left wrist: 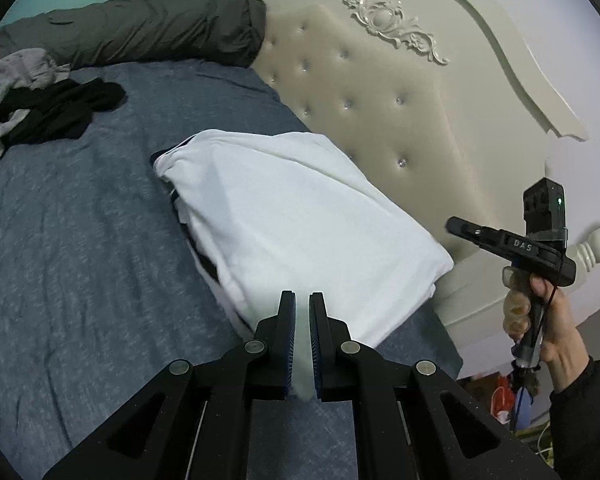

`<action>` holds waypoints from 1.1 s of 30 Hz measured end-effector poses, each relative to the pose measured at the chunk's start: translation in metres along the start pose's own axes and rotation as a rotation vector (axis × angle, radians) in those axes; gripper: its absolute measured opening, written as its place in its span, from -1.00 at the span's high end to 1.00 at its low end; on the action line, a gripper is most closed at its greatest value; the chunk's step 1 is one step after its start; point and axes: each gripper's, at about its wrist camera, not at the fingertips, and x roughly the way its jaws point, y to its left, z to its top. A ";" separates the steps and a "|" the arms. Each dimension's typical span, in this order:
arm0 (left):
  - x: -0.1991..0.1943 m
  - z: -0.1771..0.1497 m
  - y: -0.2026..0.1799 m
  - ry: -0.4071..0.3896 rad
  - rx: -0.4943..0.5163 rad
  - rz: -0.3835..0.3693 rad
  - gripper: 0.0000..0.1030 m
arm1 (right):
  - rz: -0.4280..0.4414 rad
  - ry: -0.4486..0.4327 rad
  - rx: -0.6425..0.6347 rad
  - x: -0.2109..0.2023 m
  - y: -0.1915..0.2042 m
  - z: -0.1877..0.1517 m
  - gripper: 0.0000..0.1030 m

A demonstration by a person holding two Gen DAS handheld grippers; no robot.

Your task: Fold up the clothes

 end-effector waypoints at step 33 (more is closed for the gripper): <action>0.053 -0.005 0.020 -0.023 0.083 0.007 0.86 | -0.254 0.249 -0.146 0.176 0.024 0.137 0.49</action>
